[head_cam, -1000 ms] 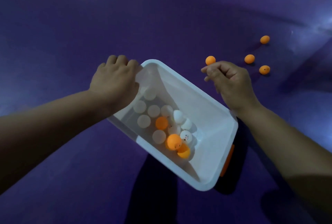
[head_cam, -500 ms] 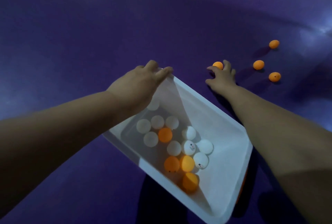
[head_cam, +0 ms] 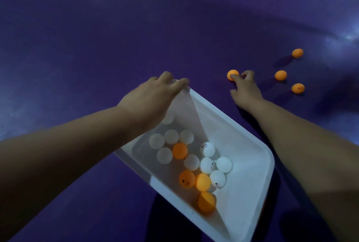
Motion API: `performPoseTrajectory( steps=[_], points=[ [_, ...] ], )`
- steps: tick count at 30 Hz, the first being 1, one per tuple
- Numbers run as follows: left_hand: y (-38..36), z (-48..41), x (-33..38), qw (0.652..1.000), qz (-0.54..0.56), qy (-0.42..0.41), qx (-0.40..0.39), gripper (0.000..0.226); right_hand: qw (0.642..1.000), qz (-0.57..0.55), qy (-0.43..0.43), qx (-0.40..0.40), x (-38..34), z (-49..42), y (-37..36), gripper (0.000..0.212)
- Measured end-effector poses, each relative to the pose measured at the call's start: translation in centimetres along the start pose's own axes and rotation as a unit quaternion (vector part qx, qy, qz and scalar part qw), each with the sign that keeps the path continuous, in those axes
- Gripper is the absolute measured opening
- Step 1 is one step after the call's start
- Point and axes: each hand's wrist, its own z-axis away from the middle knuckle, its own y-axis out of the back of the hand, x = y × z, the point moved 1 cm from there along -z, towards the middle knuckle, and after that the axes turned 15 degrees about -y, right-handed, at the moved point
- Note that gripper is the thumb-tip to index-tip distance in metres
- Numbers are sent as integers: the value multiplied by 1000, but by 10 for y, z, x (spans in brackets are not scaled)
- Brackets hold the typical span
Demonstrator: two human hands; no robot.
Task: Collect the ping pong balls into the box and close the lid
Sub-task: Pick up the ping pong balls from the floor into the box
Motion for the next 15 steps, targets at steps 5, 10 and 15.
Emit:
performPoseTrajectory(
  steps=[5, 10, 15],
  points=[
    [-1, 2, -3, 1000, -7, -7, 6, 72, 999, -11, -17, -32, -12, -12, 4, 66],
    [1, 3, -5, 1000, 4, 0, -3, 73, 992, 2, 42, -121, -48, -17, -11, 69],
    [0, 2, -4, 1000, 7, -3, -14, 75, 998, 10, 30, -51, -58, -12, -10, 45]
  ],
)
